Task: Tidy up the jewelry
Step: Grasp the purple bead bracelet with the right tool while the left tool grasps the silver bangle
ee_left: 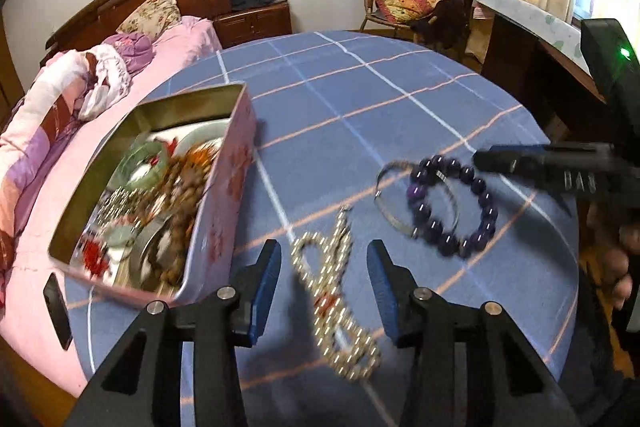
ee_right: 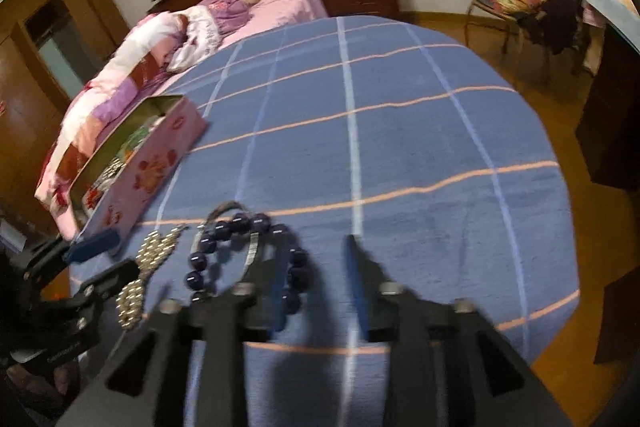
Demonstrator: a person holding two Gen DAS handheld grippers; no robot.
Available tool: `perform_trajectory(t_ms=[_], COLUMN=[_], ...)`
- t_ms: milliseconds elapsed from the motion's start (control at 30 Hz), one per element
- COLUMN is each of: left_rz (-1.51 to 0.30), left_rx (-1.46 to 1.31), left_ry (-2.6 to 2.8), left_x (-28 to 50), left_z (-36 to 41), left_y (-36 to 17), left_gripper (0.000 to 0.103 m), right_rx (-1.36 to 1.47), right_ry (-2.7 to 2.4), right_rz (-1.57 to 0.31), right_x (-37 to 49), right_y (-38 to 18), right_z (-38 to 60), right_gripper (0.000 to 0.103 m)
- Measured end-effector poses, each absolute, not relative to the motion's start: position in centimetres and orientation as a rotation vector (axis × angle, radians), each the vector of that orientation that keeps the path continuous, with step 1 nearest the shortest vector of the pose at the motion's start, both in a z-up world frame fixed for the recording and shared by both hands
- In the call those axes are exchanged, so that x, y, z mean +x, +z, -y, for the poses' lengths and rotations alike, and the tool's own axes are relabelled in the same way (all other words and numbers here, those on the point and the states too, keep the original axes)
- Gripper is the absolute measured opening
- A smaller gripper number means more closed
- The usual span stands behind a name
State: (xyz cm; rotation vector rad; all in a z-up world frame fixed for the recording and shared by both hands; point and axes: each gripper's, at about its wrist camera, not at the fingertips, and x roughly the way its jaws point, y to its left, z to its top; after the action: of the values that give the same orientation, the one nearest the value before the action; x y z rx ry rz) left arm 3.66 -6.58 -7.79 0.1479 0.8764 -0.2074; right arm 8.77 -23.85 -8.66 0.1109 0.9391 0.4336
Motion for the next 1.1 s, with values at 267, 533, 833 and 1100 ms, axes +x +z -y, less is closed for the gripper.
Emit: perform_trajectory(t_ms=[267,533,833,1100], left_rz=[-0.916,-0.933,-0.960,-0.955], left_rx=[0.151,0.155,0.162,0.153], left_ry=[-0.238,-0.244,-0.307,-0.326], left_x=[7.4,8.4,8.8,8.8], left_z=[9.3,10.2,12.0,11.2], left_y=[-8.6,-9.2,-10.0,-9.7], left_gripper=[0.046,0.046,0.042,0.002], right_rx=[-0.086,-0.084,-0.018,0.039], right_ry=[0.397,0.356,0.400,0.441], right_rz=[-0.929,-0.908,-0.906,-0.881], right_x=[8.0,8.1,8.4,8.1], right_y=[-9.6,-9.6,-9.3,-8.9], right_z=[21.4,22.8,23.2,23.2], right_gripper=[0.018,0.017,0.017,0.016])
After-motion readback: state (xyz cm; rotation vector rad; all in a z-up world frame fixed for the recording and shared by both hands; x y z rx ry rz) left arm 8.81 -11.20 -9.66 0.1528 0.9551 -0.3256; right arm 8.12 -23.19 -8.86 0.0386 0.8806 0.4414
